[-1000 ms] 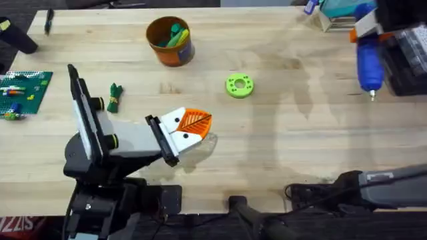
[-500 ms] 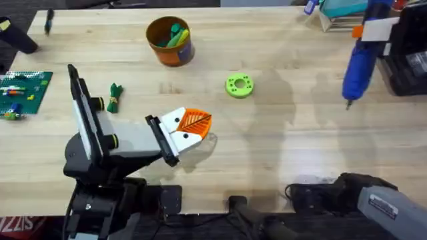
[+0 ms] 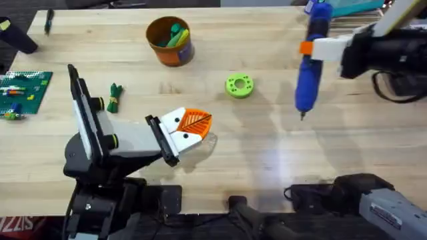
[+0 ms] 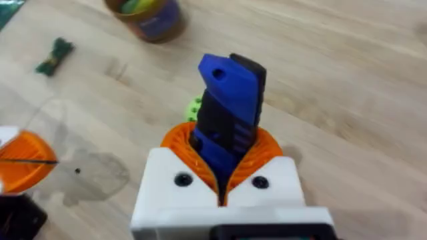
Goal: Pick up the gripper from the table and insert it into the empty holder that is missing its gripper. Then pick up a screw, insert it into the mounting hole, and use the screwdriver to tighten it. Finally, clean up the table by picking up the vegetable and placing it into the bucket.
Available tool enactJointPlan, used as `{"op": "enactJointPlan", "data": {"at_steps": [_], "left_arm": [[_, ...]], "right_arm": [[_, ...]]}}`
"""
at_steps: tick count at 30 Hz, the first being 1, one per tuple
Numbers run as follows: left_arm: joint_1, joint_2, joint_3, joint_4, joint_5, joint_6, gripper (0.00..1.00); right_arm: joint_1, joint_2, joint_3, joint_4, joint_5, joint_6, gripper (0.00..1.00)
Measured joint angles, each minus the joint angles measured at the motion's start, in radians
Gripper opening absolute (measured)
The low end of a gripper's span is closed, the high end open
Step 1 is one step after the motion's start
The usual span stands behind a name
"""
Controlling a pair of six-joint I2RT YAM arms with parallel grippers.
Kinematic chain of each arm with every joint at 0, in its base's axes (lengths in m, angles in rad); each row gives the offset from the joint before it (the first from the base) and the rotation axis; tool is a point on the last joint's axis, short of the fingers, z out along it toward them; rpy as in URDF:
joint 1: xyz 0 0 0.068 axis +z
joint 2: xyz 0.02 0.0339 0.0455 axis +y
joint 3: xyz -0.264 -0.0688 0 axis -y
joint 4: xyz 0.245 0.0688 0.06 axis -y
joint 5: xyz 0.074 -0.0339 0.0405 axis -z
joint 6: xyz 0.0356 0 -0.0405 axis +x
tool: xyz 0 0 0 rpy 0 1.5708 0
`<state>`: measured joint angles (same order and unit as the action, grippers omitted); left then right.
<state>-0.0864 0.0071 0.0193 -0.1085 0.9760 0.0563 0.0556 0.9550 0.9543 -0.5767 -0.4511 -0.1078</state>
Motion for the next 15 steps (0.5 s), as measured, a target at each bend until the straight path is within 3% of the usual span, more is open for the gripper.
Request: {"op": "enactJointPlan", "data": {"at_steps": [1,2,5,9,15], "left_arm": [[0.000,0.000,0.000,0.000,0.000,0.000,0.001],[0.000,0.000,0.000,0.000,0.000,0.000,0.001],[0.000,0.000,0.000,0.000,0.000,0.000,0.001],[0.000,0.000,0.000,0.000,0.000,0.000,0.001],[0.000,0.000,0.000,0.000,0.000,0.000,0.001]], "right_arm": [[0.031,-0.002,0.000,0.008,0.000,0.000,0.028],[0.128,-0.025,-0.001,0.015,-0.001,0.000,0.028],[0.195,-0.086,-0.026,0.024,-0.002,0.000,0.028],[0.214,-0.211,-0.121,0.119,-0.002,0.017,0.028],[0.217,-0.306,-0.245,0.480,-0.067,0.055,0.028]]}}
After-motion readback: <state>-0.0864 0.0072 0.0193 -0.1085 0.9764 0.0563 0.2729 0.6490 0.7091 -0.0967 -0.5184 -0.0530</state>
